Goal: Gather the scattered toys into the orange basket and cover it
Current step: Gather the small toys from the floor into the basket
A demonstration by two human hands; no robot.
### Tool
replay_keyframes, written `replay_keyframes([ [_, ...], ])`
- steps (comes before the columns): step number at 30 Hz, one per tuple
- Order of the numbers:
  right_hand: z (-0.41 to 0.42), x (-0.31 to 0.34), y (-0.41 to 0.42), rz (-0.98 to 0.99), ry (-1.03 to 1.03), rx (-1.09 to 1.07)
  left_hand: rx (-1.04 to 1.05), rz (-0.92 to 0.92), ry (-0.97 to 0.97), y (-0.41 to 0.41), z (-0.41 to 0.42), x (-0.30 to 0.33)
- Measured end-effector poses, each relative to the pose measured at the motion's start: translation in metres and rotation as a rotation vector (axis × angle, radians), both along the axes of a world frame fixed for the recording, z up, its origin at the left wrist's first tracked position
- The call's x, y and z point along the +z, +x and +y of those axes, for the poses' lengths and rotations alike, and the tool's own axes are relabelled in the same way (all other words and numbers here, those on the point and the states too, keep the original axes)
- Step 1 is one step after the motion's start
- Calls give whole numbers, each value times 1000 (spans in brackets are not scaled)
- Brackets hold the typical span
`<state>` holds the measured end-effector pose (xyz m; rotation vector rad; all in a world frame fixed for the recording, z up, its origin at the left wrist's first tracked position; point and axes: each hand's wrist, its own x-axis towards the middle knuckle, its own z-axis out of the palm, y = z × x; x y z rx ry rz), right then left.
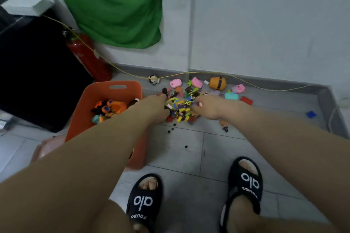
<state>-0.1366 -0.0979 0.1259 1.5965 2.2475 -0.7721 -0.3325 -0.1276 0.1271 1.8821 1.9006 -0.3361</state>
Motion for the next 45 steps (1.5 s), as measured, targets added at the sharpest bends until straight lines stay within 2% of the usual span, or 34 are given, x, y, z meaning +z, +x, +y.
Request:
replay_keyframes([
  [7, 19, -45, 137, 23, 5, -266, -87, -41, -92, 110, 43, -30],
  [12, 25, -114, 197, 85, 51, -598, -87, -35, -121, 153, 64, -102],
  [14, 31, -152, 210, 110, 7, -714, -74, -9, -116, 161, 67, -137],
  [17, 42, -211, 215, 139, -13, -792, -21, 62, -131, 155, 79, -189],
  [20, 53, -248, 209, 123, 56, -798, 101, 41, -103, 144, 95, -226],
  [24, 64, -294, 188, 129, 169, -740, 238, -127, -49, 140, 92, -280],
  [28, 56, -306, 166, 166, 150, -652, 167, -154, 54, 140, 68, -303],
  [31, 51, -304, 157, 147, 215, -579, 163, -177, 66, 142, 76, -299],
  [37, 52, -303, 153, 62, 232, -510, -43, -107, 85, 146, 75, -303],
  [41, 55, -299, 148, 16, 309, -379, -145, -34, 127, 141, 76, -307],
  [45, 50, -296, 140, -84, 278, -322, -139, -48, 110, 136, 77, -310],
])
